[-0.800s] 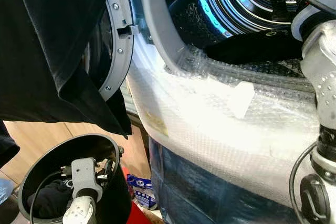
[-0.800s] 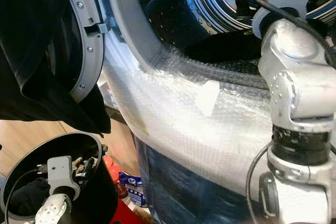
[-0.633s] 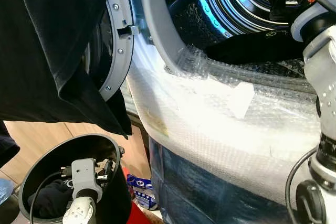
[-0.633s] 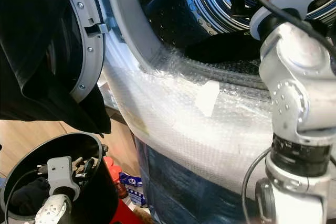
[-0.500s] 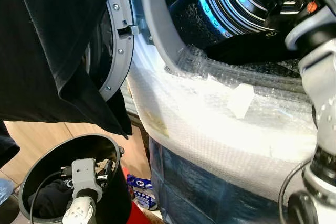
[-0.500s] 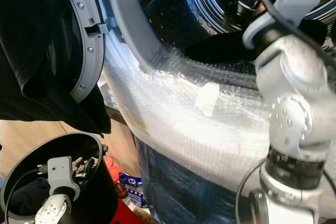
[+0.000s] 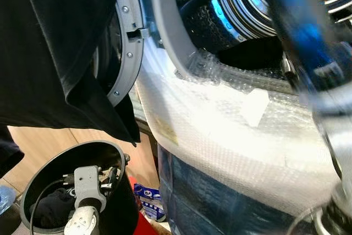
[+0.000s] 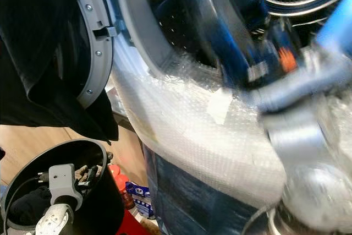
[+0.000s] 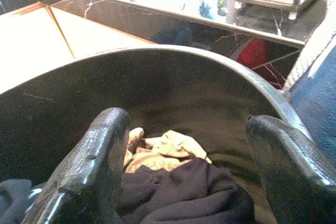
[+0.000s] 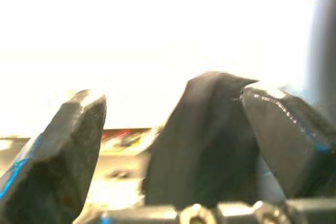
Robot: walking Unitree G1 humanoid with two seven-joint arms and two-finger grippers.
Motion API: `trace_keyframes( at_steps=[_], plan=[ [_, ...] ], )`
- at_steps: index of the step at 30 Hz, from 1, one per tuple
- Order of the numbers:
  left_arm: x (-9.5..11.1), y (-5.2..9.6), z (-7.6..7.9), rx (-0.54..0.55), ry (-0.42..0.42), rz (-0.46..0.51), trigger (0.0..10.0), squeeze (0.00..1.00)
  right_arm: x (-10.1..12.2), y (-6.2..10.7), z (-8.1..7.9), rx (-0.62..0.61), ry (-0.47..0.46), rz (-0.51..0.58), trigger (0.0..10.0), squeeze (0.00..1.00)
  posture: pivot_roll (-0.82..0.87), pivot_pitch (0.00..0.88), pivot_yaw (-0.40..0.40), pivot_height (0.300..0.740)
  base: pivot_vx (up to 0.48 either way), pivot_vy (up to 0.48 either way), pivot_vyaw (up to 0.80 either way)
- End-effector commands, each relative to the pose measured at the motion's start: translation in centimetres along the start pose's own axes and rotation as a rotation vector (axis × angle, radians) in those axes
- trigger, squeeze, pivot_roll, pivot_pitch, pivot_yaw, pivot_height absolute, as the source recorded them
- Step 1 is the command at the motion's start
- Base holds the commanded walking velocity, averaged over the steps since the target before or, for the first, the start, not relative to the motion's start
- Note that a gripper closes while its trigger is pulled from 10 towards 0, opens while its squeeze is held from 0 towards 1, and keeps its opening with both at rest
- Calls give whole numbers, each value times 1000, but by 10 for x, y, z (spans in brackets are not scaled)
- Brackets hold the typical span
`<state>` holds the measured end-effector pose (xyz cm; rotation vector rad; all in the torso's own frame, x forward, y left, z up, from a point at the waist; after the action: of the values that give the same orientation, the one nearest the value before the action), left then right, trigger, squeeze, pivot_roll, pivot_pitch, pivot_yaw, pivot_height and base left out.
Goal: Clothes washing
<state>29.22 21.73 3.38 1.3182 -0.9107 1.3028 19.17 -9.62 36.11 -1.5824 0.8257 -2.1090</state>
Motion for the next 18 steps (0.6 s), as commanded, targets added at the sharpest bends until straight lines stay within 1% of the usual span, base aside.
trace_keyframes(
  at_steps=[1, 3, 4, 10, 11, 12, 13, 14, 15, 16, 17, 18],
  plan=[
    [4, -2, -1, -5, -14, 16, 10000, 0, -15, 5, -22, 100, -105, -30, 10000, 1000, -157, 0, 104, 740, 0, 0, 0],
    [4, -2, -1, -6, -13, 17, 10000, 0, -21, 8, -24, 93, -148, -41, 10000, 1000, -157, 0, 104, 740, 0, 0, 0],
    [5, -2, 0, -6, -12, 18, 10000, 0, -30, 13, -26, 92, -178, -80, 10000, 1000, -155, 0, 99, 740, 0, 0, 0],
    [5, -2, 0, -6, -12, 18, 10000, 0, -30, 13, -26, 92, -178, -80, 10000, 1000, -155, 0, 99, 740, 0, 0, 0],
    [5, -2, 0, -6, -11, 19, 10000, 0, -37, 16, -28, 92, -200, -108, 10000, 1000, -155, 0, 99, 740, 0, 0, 0],
    [4, -1, 0, -2, -5, 19, 10000, 0, -86, 54, -14, -45, -264, -316, 10000, 1000, -151, 0, 88, 740, 0, 0, 0],
    [3, 0, 0, 2, -1, 18, 10000, 0, -124, 94, -16, -121, -326, -499, 10000, 1000, -150, 0, 88, 740, 0, 0, 0],
    [3, 0, 0, 4, 1, 18, 10000, 0, -145, 123, -24, -152, -374, -627, 10000, 1000, -147, 0, 87, 740, 0, 0, 0],
    [2, 1, 1, 6, 4, 18, 10000, 0, -162, 149, -30, -200, -427, -712, 10000, 1000, -137, 0, 87, 740, 0, 0, 0],
    [2, 1, 1, 7, 5, 20, 10000, 0, -172, 165, -32, -249, -464, -740, 10000, 1000, -135, 0, 87, 740, 0, 0, 0],
    [2, 1, 1, 7, 5, 20, 10000, 0, -172, 165, -32, -249, -464, -740, 10000, 1000, -135, 0, 87, 740, 0, 0, 0],
    [3, 1, 1, 9, 5, 21, 10000, 0, -179, 177, -35, -281, -494, -762, 10000, 1000, -135, 0, 87, 740, 0, 0, 0]
  ],
)
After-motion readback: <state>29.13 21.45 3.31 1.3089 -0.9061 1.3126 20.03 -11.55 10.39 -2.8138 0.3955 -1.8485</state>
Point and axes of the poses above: a point about 5 cm out from each wrist's last joint towards the gripper, its own y axis pointing back from the gripper into the wrist, its own x axis along the axis of the wrist's last joint, z = x × y, the point moved 3 cm from there along -y, pointing out of the wrist towards the gripper, and after that the axes turned 6 degrees about y, right-handed, at the moved point
